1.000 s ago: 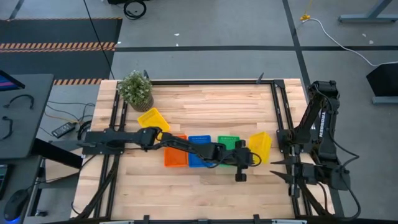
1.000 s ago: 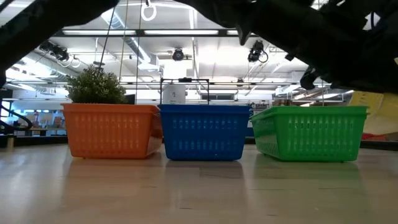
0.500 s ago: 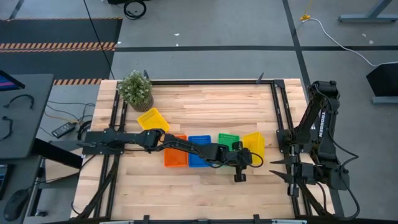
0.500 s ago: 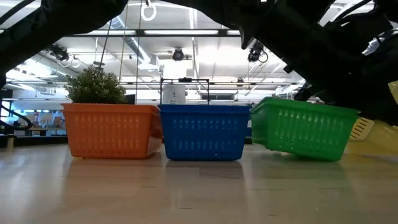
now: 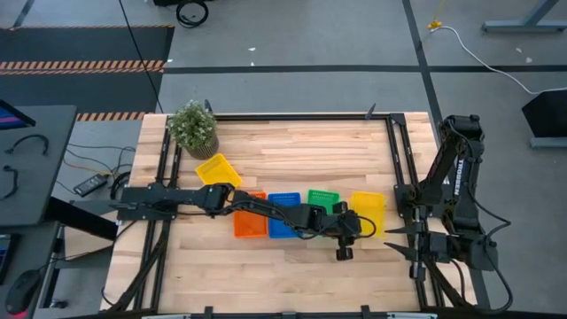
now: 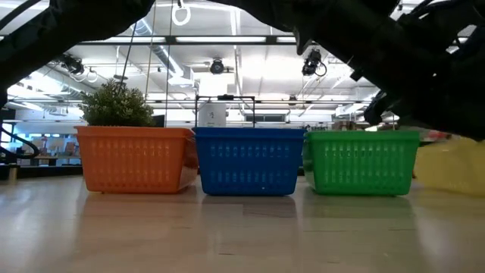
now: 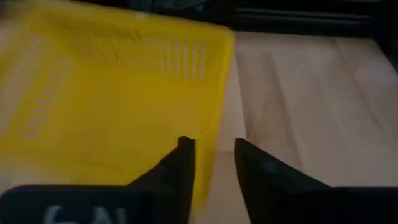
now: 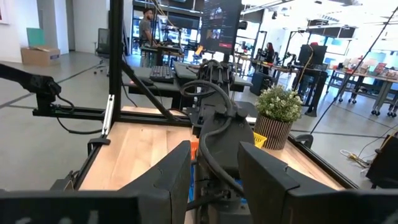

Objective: Stack baskets by color
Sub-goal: Move the bottom yellow bin to the right of the green bin

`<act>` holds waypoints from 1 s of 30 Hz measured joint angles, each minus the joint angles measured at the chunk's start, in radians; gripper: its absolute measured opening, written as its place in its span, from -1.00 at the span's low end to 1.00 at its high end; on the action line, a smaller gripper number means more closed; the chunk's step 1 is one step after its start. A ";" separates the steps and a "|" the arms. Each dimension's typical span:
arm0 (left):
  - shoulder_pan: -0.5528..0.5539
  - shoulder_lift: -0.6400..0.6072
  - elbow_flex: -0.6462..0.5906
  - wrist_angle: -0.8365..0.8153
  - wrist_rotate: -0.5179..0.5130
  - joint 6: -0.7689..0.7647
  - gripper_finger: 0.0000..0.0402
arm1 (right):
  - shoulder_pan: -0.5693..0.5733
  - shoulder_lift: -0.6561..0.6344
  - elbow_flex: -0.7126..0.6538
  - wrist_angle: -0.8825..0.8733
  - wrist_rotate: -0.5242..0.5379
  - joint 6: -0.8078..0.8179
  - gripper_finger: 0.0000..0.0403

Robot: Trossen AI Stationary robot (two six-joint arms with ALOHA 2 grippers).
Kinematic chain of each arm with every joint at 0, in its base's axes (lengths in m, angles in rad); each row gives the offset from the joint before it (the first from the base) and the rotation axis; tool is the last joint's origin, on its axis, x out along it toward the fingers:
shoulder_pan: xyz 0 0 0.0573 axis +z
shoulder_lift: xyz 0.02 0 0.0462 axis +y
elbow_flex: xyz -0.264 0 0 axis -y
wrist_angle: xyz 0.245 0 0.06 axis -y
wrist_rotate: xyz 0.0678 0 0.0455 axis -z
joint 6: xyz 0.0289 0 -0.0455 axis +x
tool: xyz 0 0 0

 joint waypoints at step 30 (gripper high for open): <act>-0.385 -0.465 -0.108 -1.279 -0.735 -0.608 -0.73 | -0.682 0.049 0.104 -0.942 -1.062 1.055 -0.32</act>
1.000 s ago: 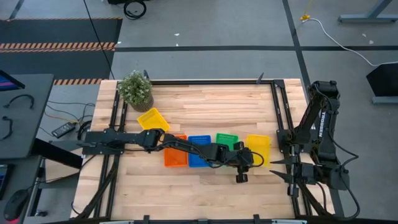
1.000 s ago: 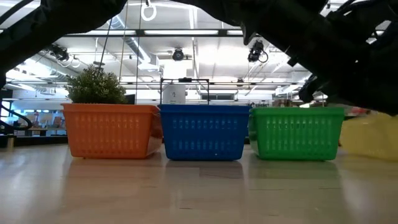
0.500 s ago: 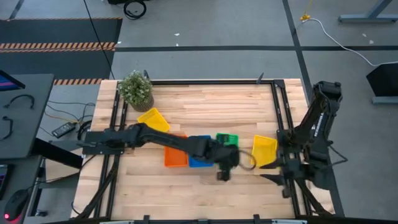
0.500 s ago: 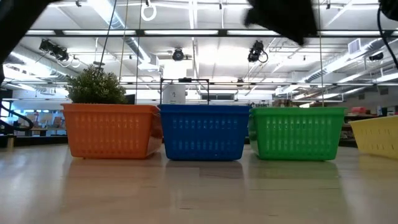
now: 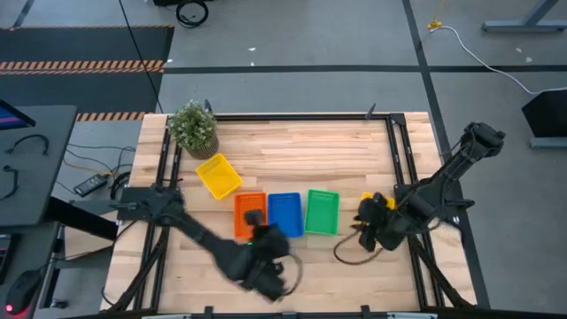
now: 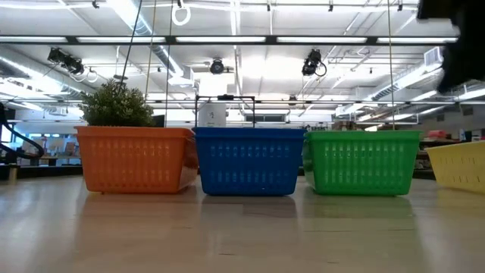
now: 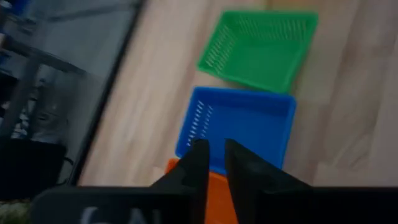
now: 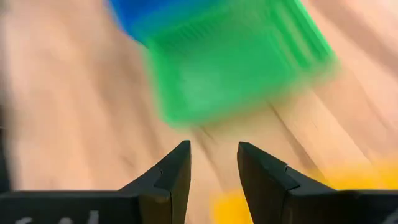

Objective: Stack baskets by color
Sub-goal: Move the bottom yellow bin to the right of the green bin

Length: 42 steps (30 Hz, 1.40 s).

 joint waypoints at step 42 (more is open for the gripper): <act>-0.242 -0.536 -1.030 0.100 0.155 -1.065 -0.96 | -0.397 0.182 -0.090 0.211 -0.079 -0.076 -0.99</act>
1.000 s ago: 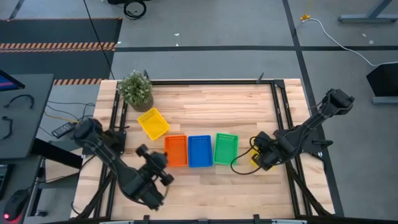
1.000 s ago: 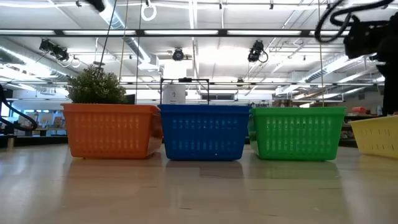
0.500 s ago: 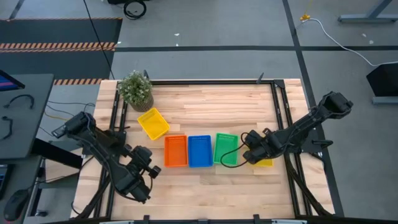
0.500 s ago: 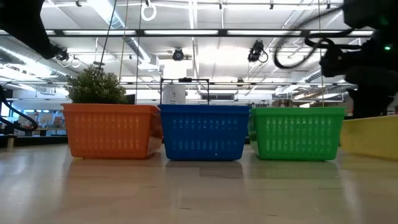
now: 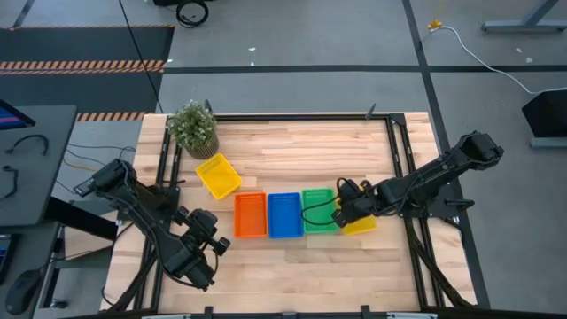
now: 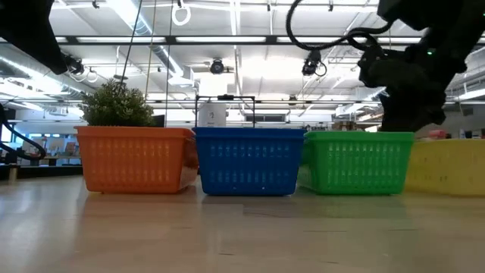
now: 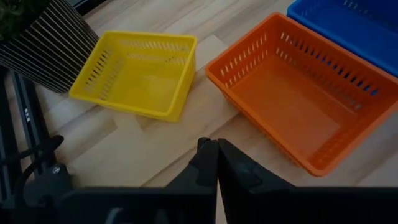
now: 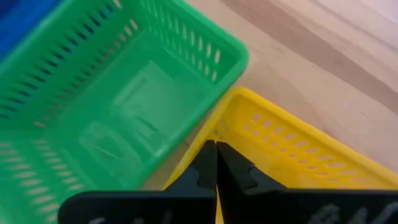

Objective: Stack baskets by color
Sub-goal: Move the bottom yellow bin to the right of the green bin

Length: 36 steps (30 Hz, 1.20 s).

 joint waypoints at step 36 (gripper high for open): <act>0.142 -0.001 -0.182 0.170 0.218 0.191 -0.96 | 0.107 0.083 -0.045 0.275 -0.138 -0.104 -1.00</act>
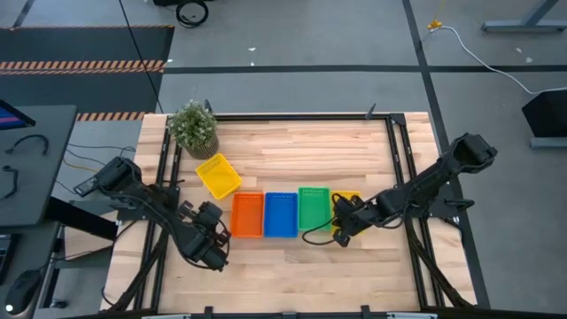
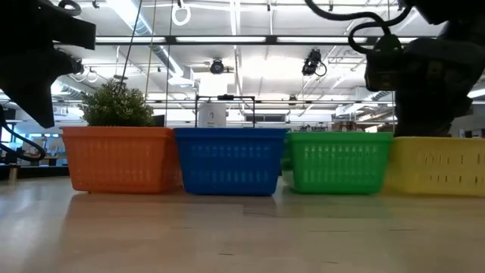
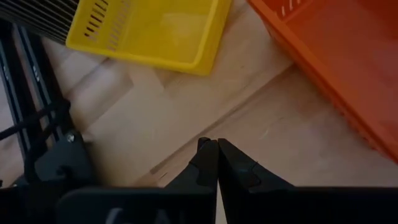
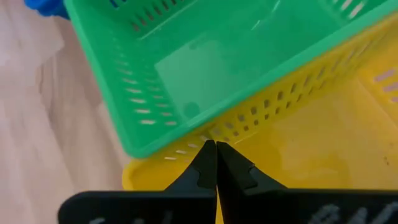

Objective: Stack baskets by color
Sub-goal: Move the bottom yellow bin to the right of the green bin, then adjust the bins

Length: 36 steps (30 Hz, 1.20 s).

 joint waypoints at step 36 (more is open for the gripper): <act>-0.006 -0.013 0.236 -0.170 -0.208 0.046 -0.93 | -0.116 0.394 0.498 -0.051 -0.105 -0.435 -1.00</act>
